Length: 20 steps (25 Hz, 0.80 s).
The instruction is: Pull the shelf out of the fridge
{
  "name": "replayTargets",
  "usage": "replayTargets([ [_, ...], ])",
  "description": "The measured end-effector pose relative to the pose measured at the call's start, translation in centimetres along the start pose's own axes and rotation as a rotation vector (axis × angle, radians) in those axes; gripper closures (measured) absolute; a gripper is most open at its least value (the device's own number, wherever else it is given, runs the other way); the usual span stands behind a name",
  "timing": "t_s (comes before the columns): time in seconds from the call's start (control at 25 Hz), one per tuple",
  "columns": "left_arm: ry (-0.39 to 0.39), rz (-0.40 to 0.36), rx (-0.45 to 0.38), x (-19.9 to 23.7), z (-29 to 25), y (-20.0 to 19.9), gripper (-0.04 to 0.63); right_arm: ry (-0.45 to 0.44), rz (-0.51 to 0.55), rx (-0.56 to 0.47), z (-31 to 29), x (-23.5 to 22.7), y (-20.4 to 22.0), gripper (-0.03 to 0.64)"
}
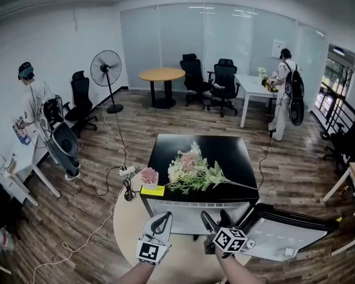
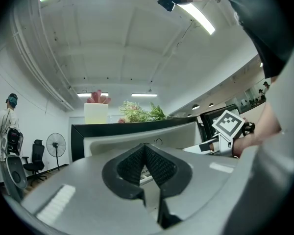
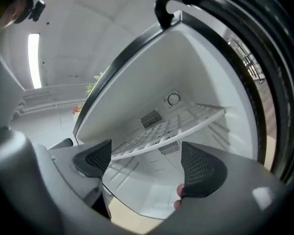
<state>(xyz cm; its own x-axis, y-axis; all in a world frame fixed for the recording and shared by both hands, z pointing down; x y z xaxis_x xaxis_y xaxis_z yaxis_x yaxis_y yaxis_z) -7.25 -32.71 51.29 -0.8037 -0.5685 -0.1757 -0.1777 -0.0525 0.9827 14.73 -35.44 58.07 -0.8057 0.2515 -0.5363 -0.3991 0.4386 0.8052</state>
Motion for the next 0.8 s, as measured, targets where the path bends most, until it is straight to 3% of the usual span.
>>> replayTargets([
  [0.28, -0.005, -0.011, 0.010, 0.1, 0.6, 0.3, 0.597, -0.098, -0.284, 0.013, -2.6, -1.3, 0.3, 0.178],
  [0.4, -0.008, 0.012, 0.029, -0.1, 1.0, 0.2, 0.597, -0.134, -0.373, 0.014, -3.6, -1.6, 0.3, 0.190],
  [0.56, -0.010, -0.029, 0.028, -0.1, 1.2, 0.3, 0.597, -0.176, -0.464, 0.014, -5.0, -1.9, 0.0, 0.233],
  [0.8, -0.023, 0.006, 0.052, 0.0, 1.6, 0.3, 0.597, -0.212, -0.631, -0.003, -6.3, -2.9, 0.3, 0.290],
])
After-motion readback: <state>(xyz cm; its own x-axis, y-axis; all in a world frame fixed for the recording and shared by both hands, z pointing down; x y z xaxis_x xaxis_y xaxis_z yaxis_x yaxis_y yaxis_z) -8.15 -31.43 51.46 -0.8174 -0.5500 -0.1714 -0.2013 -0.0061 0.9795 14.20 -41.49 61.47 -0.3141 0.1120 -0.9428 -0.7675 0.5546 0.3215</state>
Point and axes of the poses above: the fingertips, and each gripper's own axes: z backward along the fingers, x to its left, y out of its underside, the point moved 5 cm from there along z, backward along the fingers, and after that the axes turned 11 degrees about x, right-handed, at the moved point
